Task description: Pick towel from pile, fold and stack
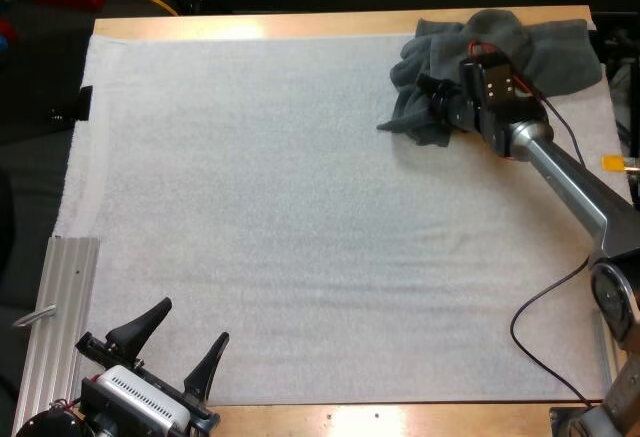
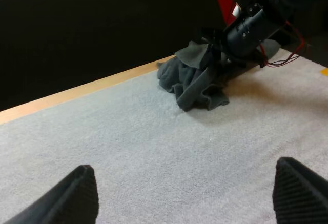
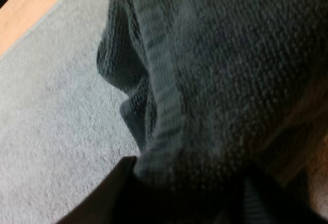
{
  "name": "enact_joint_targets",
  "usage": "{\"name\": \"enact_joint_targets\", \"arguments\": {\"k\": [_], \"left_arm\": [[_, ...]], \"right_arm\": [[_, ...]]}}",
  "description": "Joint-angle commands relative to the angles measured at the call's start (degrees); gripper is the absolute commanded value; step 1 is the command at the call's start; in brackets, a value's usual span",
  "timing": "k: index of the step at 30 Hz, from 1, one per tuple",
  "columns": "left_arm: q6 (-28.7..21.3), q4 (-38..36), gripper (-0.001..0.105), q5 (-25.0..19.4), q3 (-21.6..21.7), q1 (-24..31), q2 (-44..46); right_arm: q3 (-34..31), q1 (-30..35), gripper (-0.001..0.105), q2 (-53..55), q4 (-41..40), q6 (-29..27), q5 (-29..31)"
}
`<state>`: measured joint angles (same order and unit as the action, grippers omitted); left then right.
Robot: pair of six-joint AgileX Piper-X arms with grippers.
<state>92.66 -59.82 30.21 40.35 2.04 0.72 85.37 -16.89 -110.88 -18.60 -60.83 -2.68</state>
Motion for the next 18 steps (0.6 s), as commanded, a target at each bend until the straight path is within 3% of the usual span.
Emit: {"name": "enact_joint_targets", "arguments": {"k": [1,6,11,18], "left_arm": [[0.43,0.50,0.068,0.49,0.32,-0.06,5.75],[0.43,0.50,0.068,0.49,0.32,-0.06,5.75],[0.43,0.50,0.068,0.49,0.32,-0.06,5.75],[0.43,0.50,0.068,0.49,0.32,-0.06,5.75]], "right_arm": [[0.46,0.44,0.027,0.00,0.37,-0.73,0.30],[0.46,0.70,0.002,0.00,0.37,-1.02,-0.67],[0.50,0.70,0.001,0.22,0.37,-1.66,-3.43],[0.96,0.59,0.001,3.97,0.37,-8.83,-6.15]]}}
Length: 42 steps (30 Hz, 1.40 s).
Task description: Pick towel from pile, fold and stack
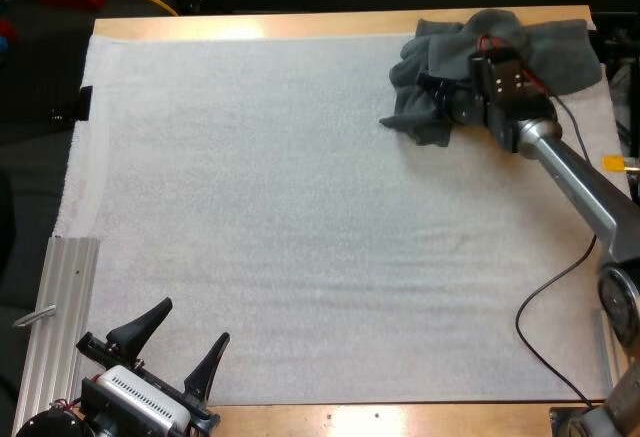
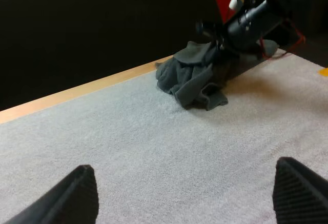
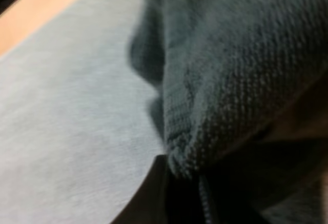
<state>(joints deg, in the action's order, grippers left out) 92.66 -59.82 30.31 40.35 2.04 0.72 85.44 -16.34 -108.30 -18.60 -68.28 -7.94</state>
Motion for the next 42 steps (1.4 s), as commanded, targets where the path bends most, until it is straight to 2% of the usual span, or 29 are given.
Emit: {"name": "enact_joint_targets", "arguments": {"k": [1,7,15,21,28,33,42], "left_arm": [[0.43,0.50,0.068,0.39,0.32,-0.06,5.75],[0.43,0.50,0.068,0.39,0.32,-0.06,5.75],[0.43,0.50,0.068,0.39,0.32,-0.06,5.75],[0.43,0.50,0.068,0.39,0.32,-0.06,5.75],[0.43,0.64,0.068,0.39,0.32,-0.06,5.75],[0.43,0.64,0.068,0.39,0.32,-0.06,5.75],[0.43,0.64,0.068,0.39,0.32,-0.06,5.75]], "right_arm": [[0.89,0.04,0.001,2.28,0.37,-2.11,-1.03],[2.19,0.04,0.001,6.82,-0.13,-6.81,-1.90],[6.32,0.04,0.001,10.81,-1.08,-7.04,-7.06],[10.91,-0.77,0.001,13.40,-7.80,-11.22,-8.35],[11.36,-5.08,0.001,17.01,-13.95,-16.74,-8.78],[11.36,-8.85,0.001,17.92,-16.35,-17.19,-8.34],[11.01,-16.77,0.001,17.74,-21.68,-19.87,-0.43]]}}
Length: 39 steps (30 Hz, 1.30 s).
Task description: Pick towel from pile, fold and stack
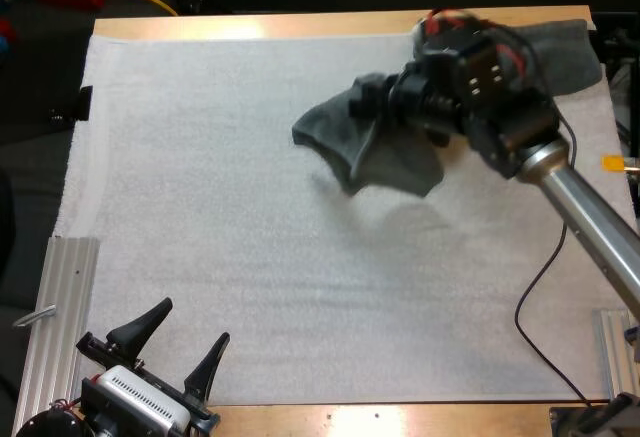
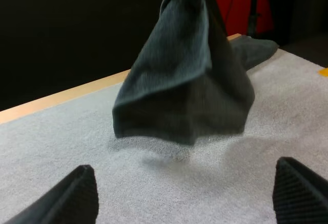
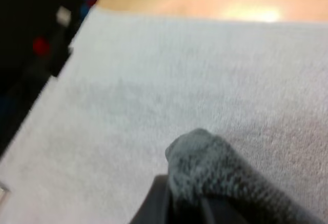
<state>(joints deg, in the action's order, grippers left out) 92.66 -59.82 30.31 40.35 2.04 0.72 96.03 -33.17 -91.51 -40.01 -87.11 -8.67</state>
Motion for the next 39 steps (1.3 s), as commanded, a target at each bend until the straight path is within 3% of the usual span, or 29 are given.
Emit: {"name": "enact_joint_targets", "arguments": {"k": [1,14,17,24,27,34,39], "left_arm": [[0.43,0.64,0.068,0.39,0.32,-0.06,5.75],[0.43,0.64,0.068,0.39,0.32,-0.06,5.75],[0.43,0.64,0.068,0.39,0.32,-0.06,5.75],[0.43,0.64,0.068,0.39,0.32,-0.06,5.75],[0.43,0.64,0.068,0.39,0.32,-0.06,5.75],[0.43,0.64,0.068,0.39,0.32,-0.06,5.75],[0.43,0.64,0.068,0.39,0.32,-0.06,5.75]], "right_arm": [[0.42,-0.77,0.001,0.84,-1.36,-1.56,1.00],[0.42,-9.75,0.004,0.70,-12.01,-2.03,1.17],[0.42,-11.71,0.015,0.70,-13.64,-1.72,1.17],[0.42,-14.81,0.056,0.70,-20.43,-1.55,0.80],[0.42,-16.62,0.066,0.98,-22.62,-1.55,0.17],[0.42,-21.74,0.067,2.99,-23.36,-1.55,-2.57],[0.42,-23.19,0.067,4.84,-23.77,-1.49,0.89]]}}
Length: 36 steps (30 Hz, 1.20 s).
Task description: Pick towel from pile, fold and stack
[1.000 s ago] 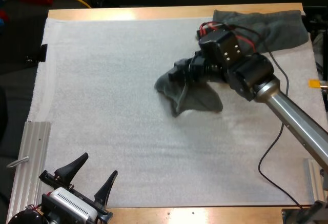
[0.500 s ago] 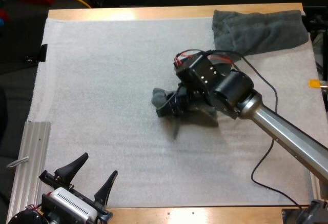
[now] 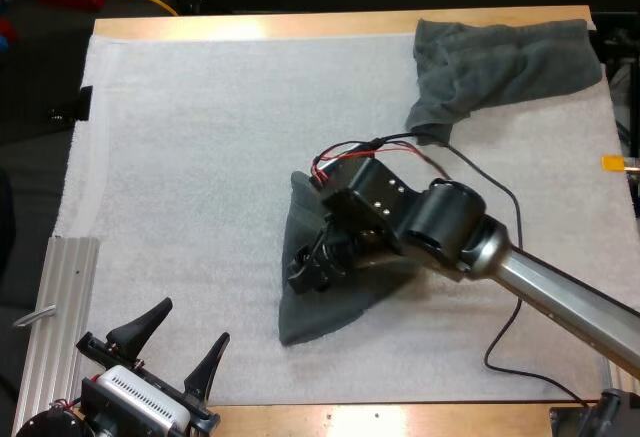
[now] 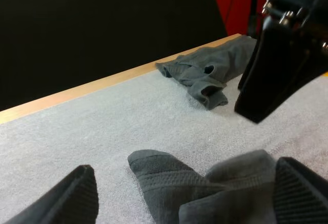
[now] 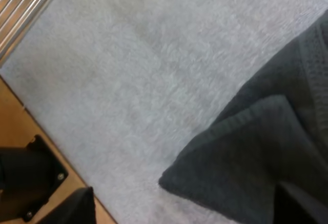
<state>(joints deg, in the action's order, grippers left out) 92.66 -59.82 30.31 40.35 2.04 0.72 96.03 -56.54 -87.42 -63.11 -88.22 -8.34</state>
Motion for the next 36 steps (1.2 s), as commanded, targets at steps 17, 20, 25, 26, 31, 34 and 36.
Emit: {"name": "enact_joint_targets", "arguments": {"k": [17,20,25,26,31,34,36], "left_arm": [[3.60,0.64,0.068,0.39,0.32,-0.06,5.75],[4.75,0.64,0.068,0.39,0.32,-0.06,5.75],[5.39,0.51,0.068,0.39,0.32,-0.06,5.75],[5.39,0.51,0.068,0.39,0.32,-0.06,5.75],[5.39,0.51,0.068,0.39,0.32,-0.06,5.75],[5.39,0.51,0.068,0.39,0.32,-0.06,5.75],[5.39,0.51,0.068,0.39,0.32,-0.06,5.75]], "right_arm": [[-0.51,0.34,0.067,3.69,-7.16,-0.67,11.13],[-1.81,0.37,0.067,3.69,-5.25,-0.67,11.88],[-5.52,2.72,0.067,3.69,-1.84,-0.70,10.11],[-5.92,3.36,0.067,3.69,-1.52,-0.95,9.30],[-7.61,6.71,0.067,3.61,1.61,-5.06,2.78],[-7.60,7.37,0.067,2.84,2.93,-7.91,0.54],[-7.60,7.51,0.067,1.99,2.86,-9.46,0.37]]}}
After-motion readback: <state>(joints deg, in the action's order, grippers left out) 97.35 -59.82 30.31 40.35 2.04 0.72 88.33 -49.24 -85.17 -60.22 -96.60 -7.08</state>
